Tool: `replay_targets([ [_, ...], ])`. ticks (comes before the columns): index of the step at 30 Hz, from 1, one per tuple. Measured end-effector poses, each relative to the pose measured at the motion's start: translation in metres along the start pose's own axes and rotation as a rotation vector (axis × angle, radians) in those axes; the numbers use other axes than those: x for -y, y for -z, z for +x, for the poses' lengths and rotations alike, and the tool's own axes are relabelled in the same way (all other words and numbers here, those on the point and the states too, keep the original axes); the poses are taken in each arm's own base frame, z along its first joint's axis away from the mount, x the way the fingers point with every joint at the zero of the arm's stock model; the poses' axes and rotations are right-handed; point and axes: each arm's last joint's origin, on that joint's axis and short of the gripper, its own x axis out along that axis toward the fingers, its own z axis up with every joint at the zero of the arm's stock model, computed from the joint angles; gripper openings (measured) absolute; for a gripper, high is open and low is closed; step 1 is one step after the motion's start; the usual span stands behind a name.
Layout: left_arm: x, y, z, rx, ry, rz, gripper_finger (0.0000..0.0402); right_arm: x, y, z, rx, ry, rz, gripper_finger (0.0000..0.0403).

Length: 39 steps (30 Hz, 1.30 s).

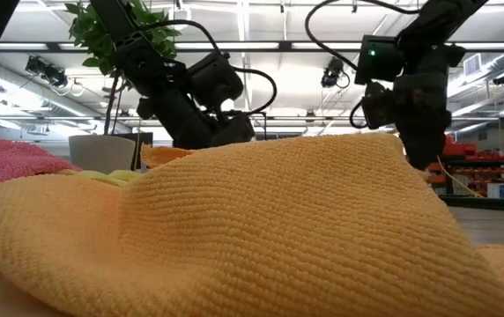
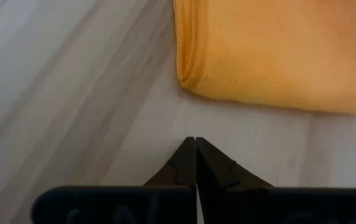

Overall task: Fold microfiber towels
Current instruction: Fold the top right orange microfiber cloth

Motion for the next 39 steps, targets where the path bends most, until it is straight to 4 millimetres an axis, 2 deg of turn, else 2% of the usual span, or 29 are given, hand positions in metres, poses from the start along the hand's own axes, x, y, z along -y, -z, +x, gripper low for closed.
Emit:
replay_targets([
  [6,0.014,-0.012,-0.013,0.088,0.055,-0.008,0.0005,0.002,-0.003,-0.025,0.108,-0.025,0.021,0.0004],
  [10,0.033,-0.008,-0.008,0.120,0.122,-0.008,0.0005,0.008,0.001,-0.044,0.186,-0.017,0.058,0.0004],
  [14,0.046,0.003,0.006,0.118,0.166,-0.017,0.0004,0.015,0.009,-0.045,0.156,0.023,0.111,0.0019],
  [17,0.047,0.003,0.014,0.135,0.148,-0.078,0.0005,0.021,0.016,-0.036,0.108,0.043,0.132,0.0046],
  [21,0.048,-0.011,0.014,0.177,0.146,-0.082,0.0004,0.029,0.019,-0.027,0.115,0.126,0.149,0.0101],
  [26,0.051,-0.031,0.010,0.230,0.162,-0.067,0.0005,0.040,0.018,-0.032,0.165,0.238,0.179,0.0175],
  [29,0.054,-0.042,0.008,0.262,0.170,-0.053,0.0003,0.046,0.019,-0.031,0.180,0.214,0.226,0.0192],
  [32,0.053,-0.043,0.012,0.246,0.152,-0.044,0.0004,0.056,0.025,-0.018,0.165,0.215,0.260,0.0166],
  [37,0.046,-0.032,0.038,0.133,0.144,-0.061,0.0003,0.065,0.037,0.004,0.152,0.171,0.301,0.0035],
  [39,0.045,-0.029,0.046,0.104,0.154,-0.060,0.0004,0.064,0.042,0.011,0.146,0.160,0.299,0.0012],
])
